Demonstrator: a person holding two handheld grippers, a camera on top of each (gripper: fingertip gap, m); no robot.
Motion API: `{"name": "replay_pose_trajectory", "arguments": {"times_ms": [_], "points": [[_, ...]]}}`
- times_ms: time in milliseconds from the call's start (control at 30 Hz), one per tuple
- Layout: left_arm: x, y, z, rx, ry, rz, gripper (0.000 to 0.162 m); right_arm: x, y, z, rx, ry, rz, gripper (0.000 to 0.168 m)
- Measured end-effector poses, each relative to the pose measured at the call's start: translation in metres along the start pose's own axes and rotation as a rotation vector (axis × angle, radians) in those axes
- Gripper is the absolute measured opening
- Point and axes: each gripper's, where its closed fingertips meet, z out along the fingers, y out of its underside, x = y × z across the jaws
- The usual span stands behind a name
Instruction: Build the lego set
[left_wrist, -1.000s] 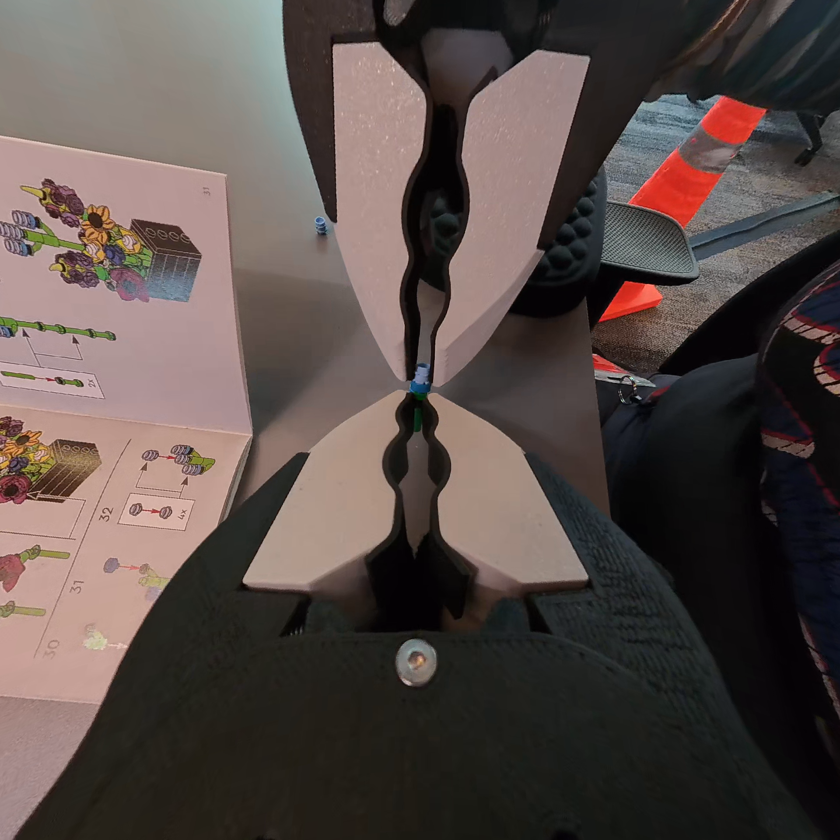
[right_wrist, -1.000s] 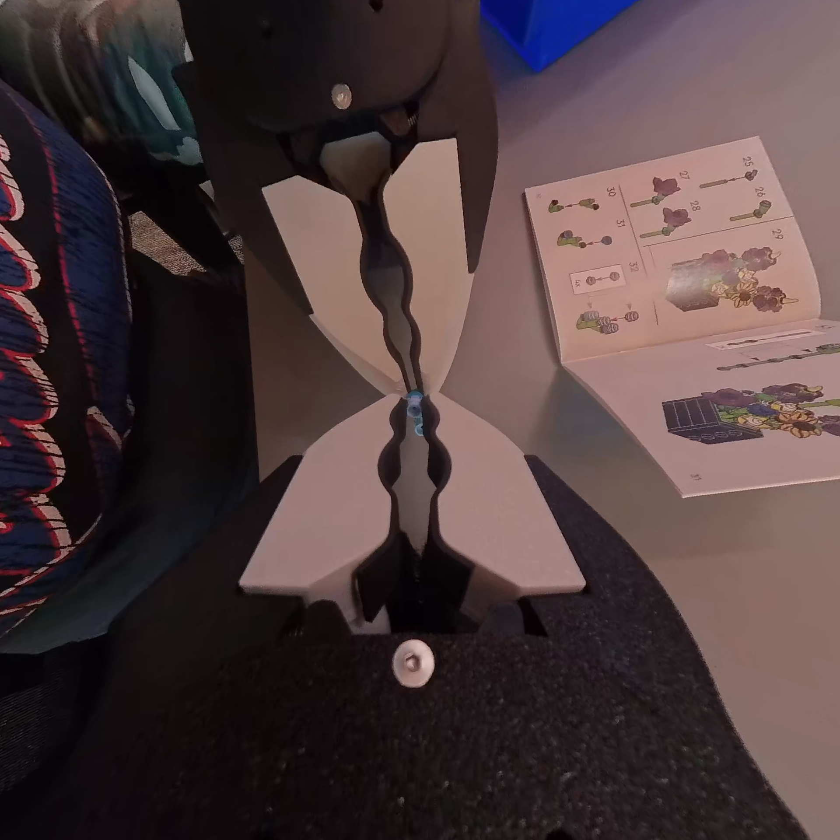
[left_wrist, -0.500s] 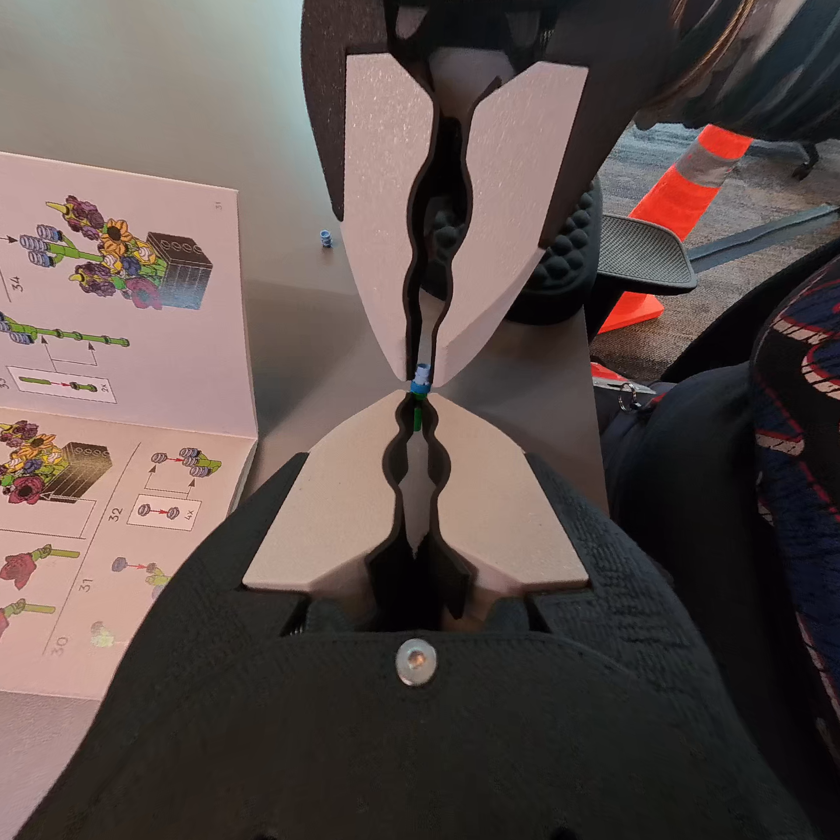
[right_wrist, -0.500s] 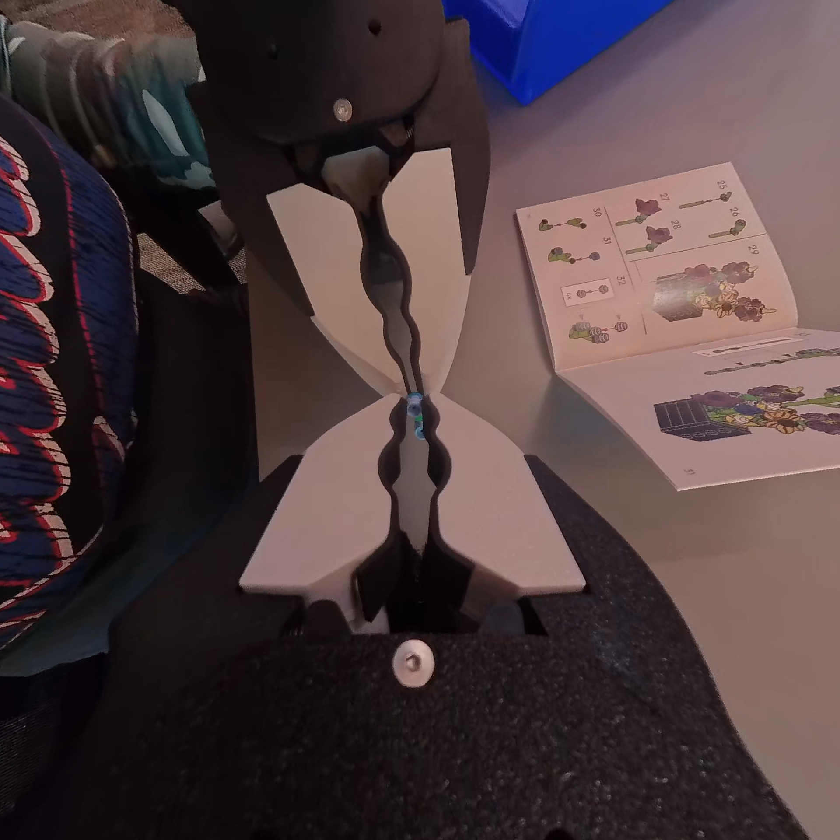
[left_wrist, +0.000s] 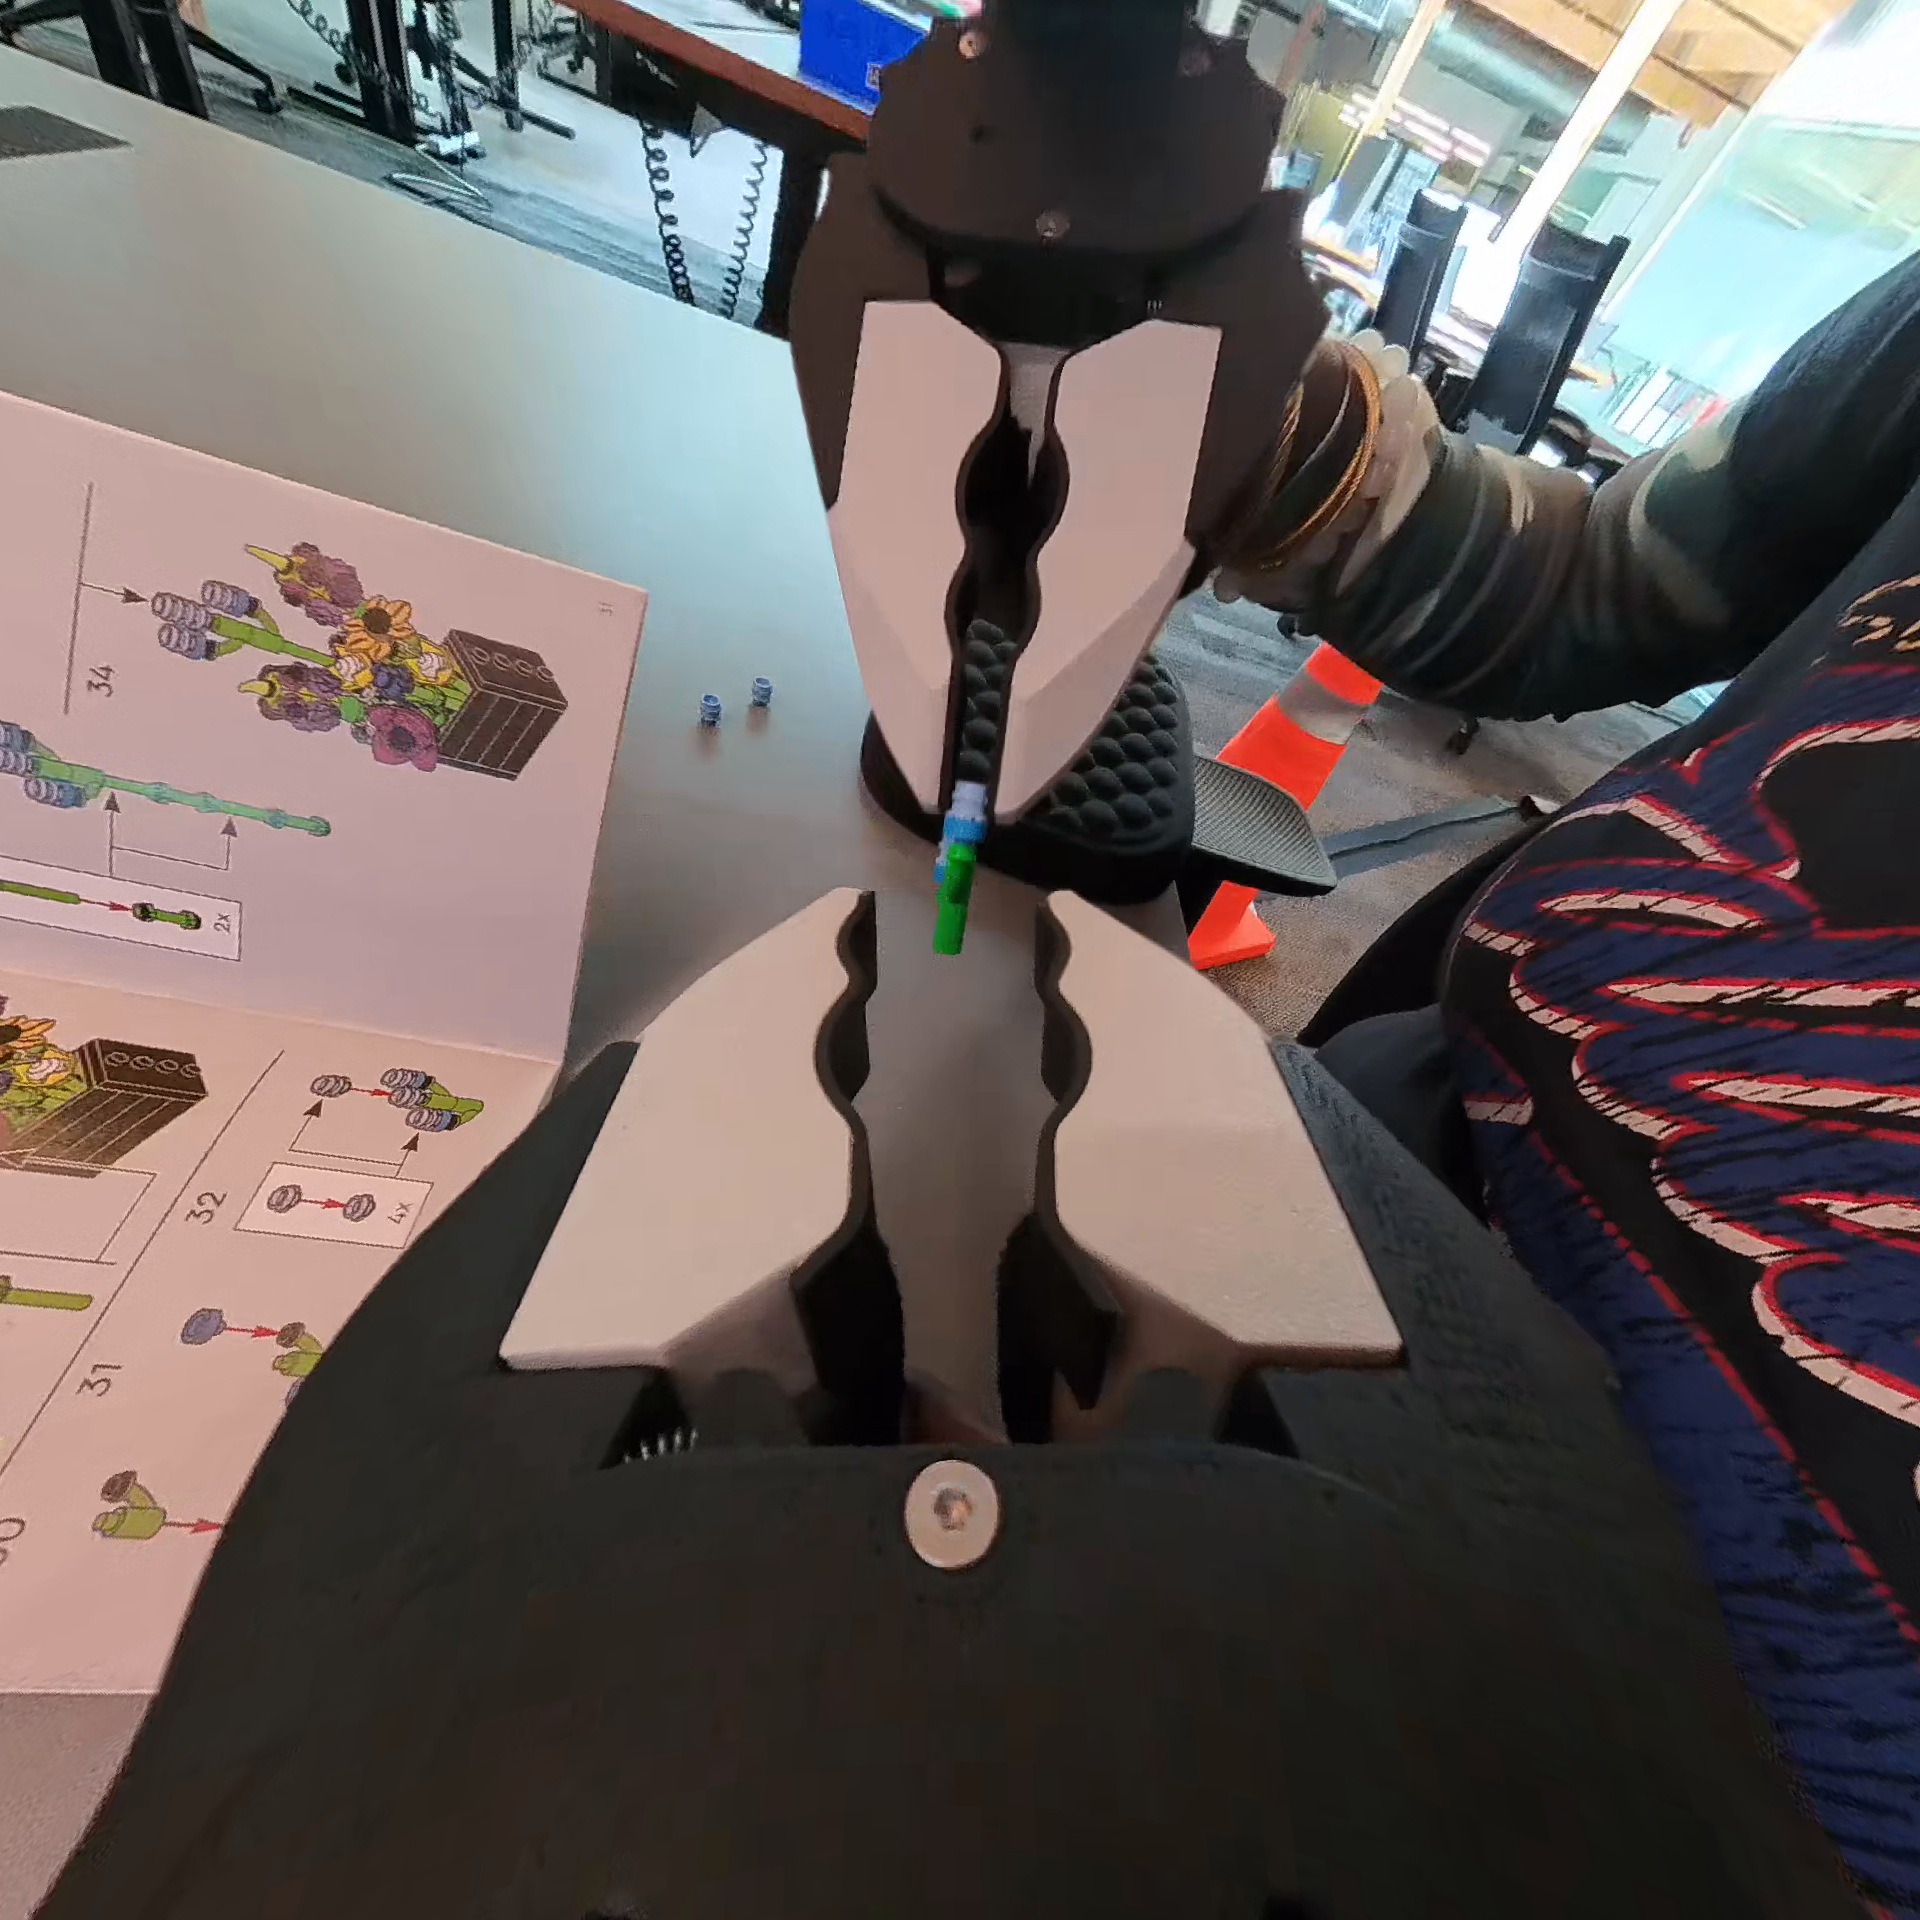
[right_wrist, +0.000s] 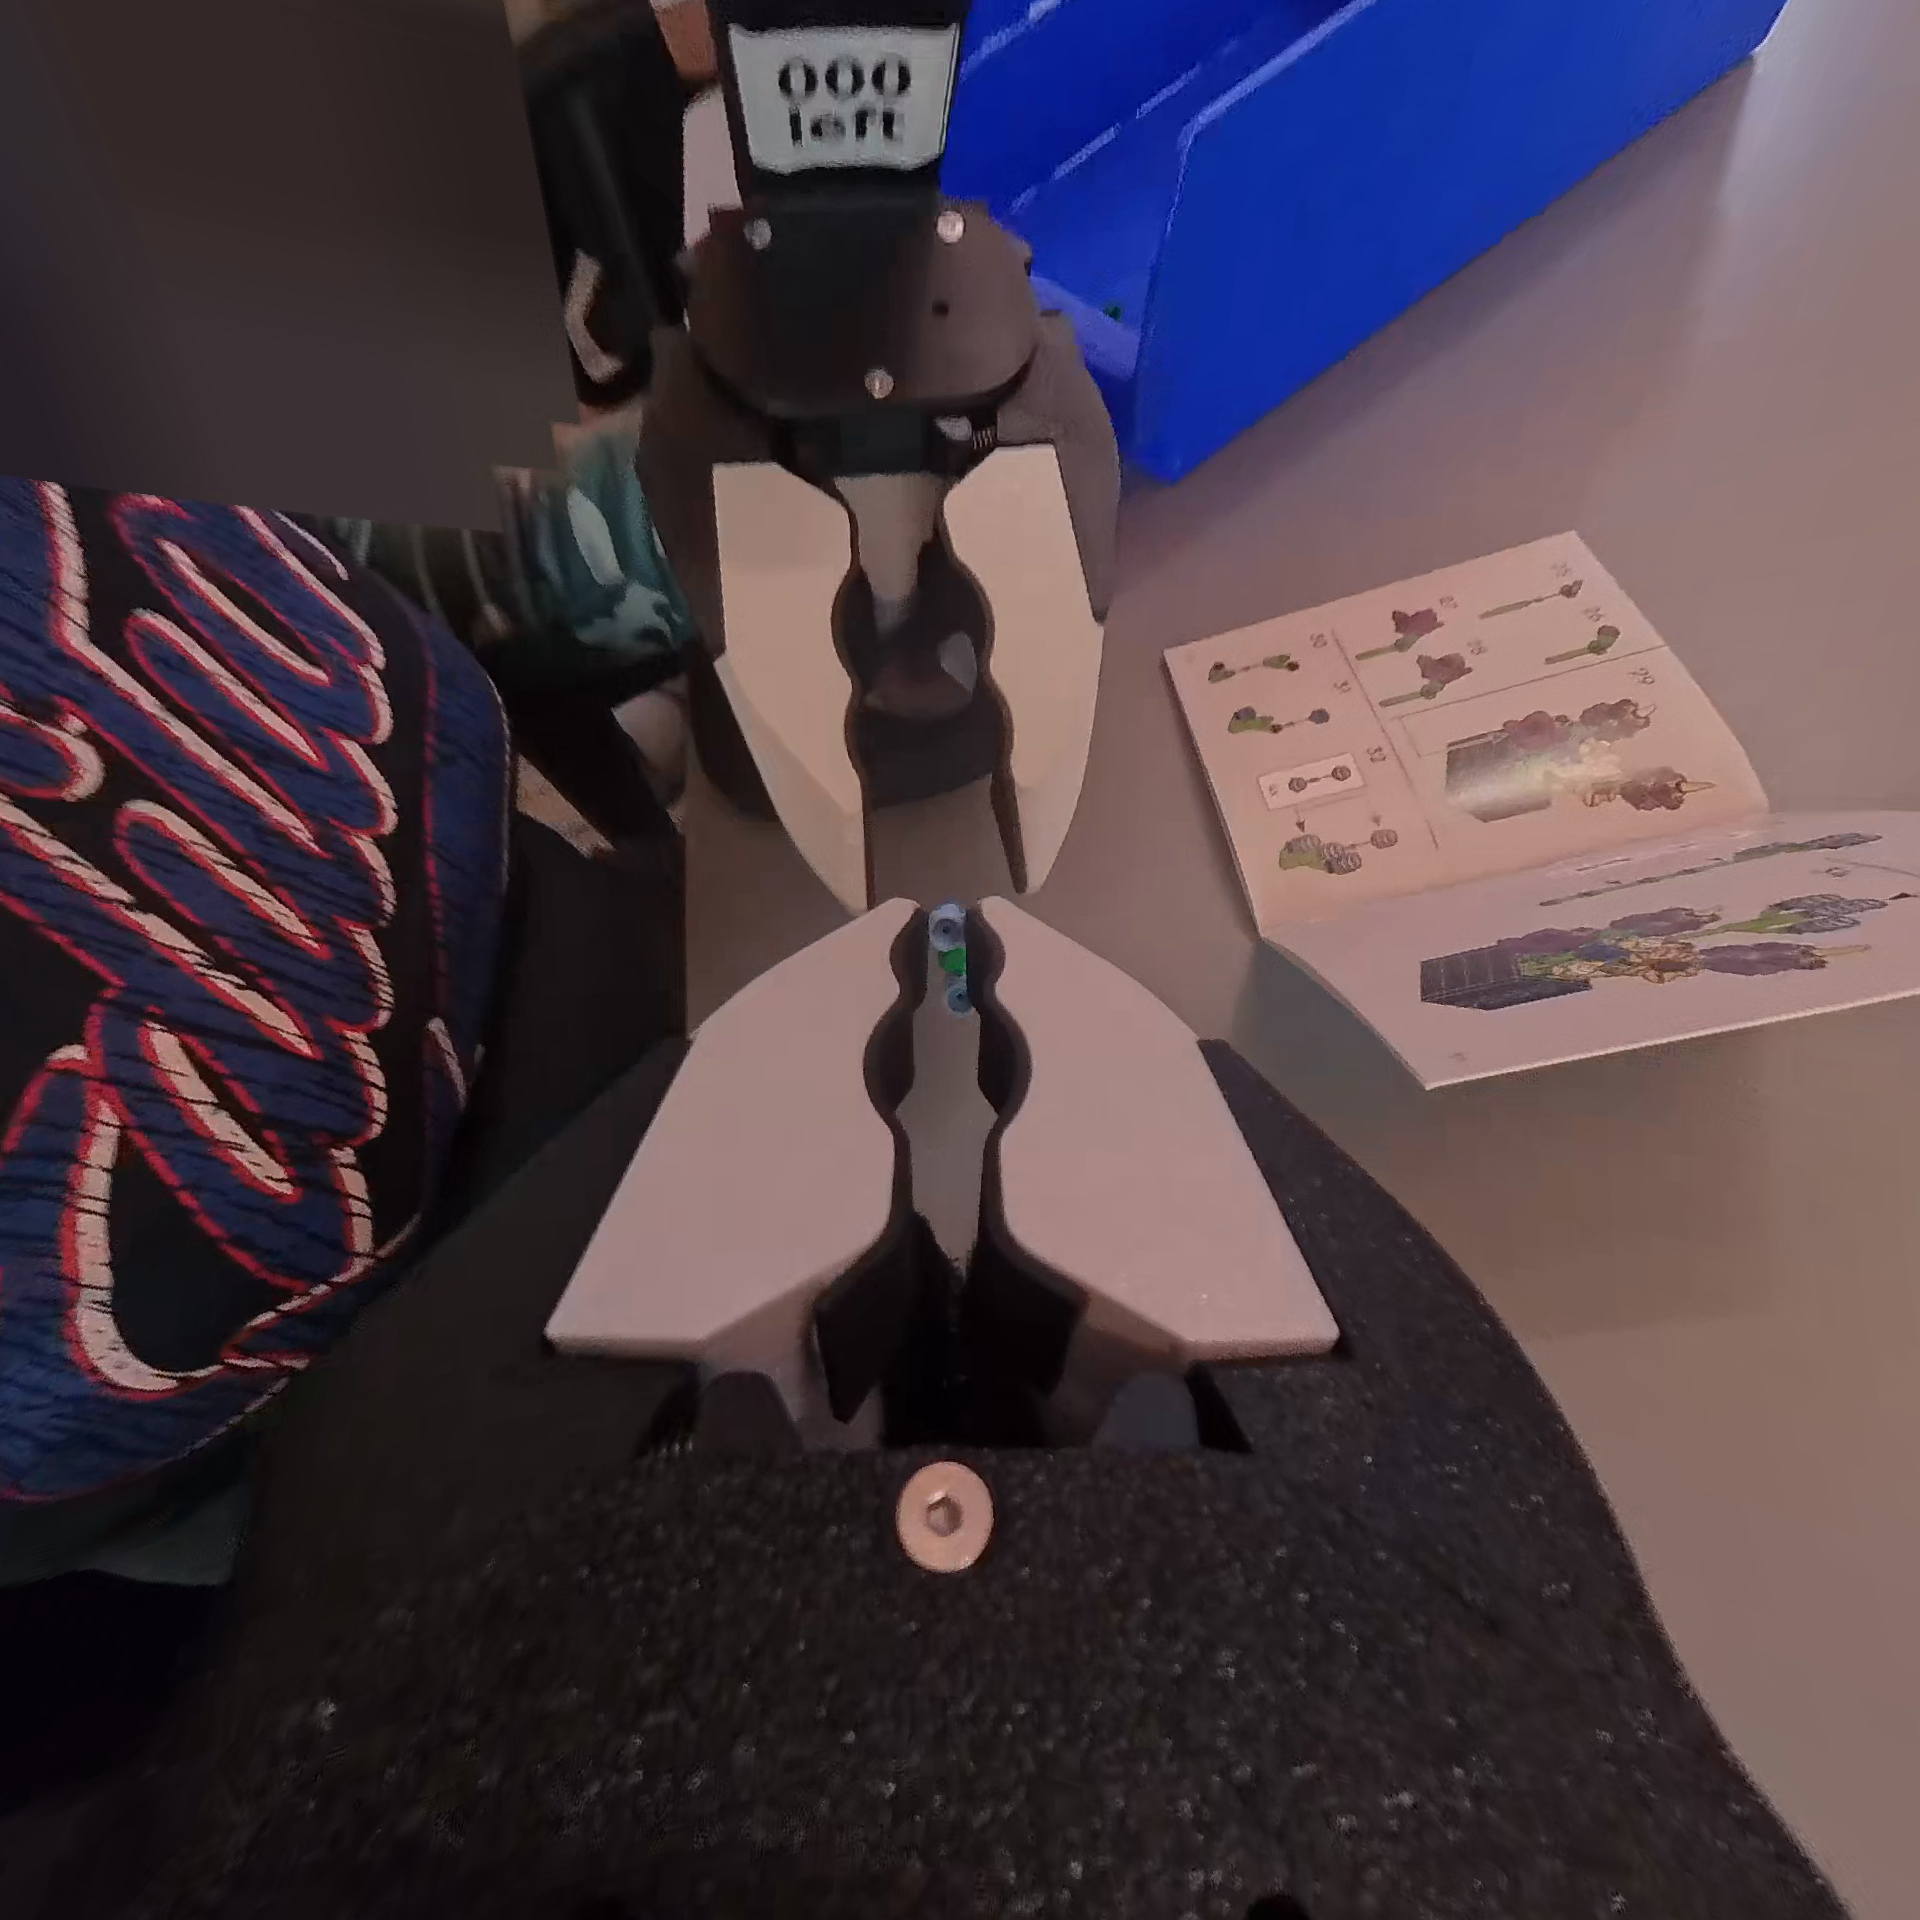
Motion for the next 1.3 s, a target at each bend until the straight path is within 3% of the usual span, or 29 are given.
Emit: {"name": "replay_pose_trajectory", "arguments": {"times_ms": [133,300,700,767,833,900,967,1100,1200,1300], "points": [[0.001,0.001,0.001,-0.011,0.003,0.009,0.031,0.002,-0.012,-0.005,0.137,-0.099,0.207,0.007],[0.001,-0.010,-0.005,0.076,0.028,-0.034,0.018,0.004,-0.018,-0.007,0.269,-0.218,0.399,0.007],[0.013,-0.022,-0.013,0.175,0.110,-0.018,0.006,-0.011,-0.035,-0.005,0.280,-0.197,0.236,0.008],[0.011,-0.024,-0.015,0.200,0.095,-0.024,0.006,-0.011,-0.038,-0.020,0.285,-0.186,0.219,0.028],[0.005,-0.028,-0.020,0.240,0.068,-0.050,0.006,0.003,-0.039,-0.048,0.313,-0.065,0.173,0.029],[-0.001,-0.032,-0.024,0.279,0.035,-0.073,0.006,0.025,-0.019,-0.074,0.234,0.126,0.125,0.023],[-0.004,-0.034,-0.027,0.303,0.012,-0.083,0.005,0.043,0.021,-0.087,0.042,0.276,0.119,0.019],[-0.003,-0.031,-0.024,0.276,0.013,-0.072,0.005,0.061,0.098,-0.089,-0.340,0.413,0.096,0.016],[0.001,-0.027,-0.019,0.236,0.025,-0.047,0.006,0.077,0.124,-0.086,-0.438,0.470,0.089,0.016],[0.002,-0.027,-0.018,0.229,0.034,-0.043,0.006,0.089,0.127,-0.086,-0.430,0.500,0.090,0.015]]}}
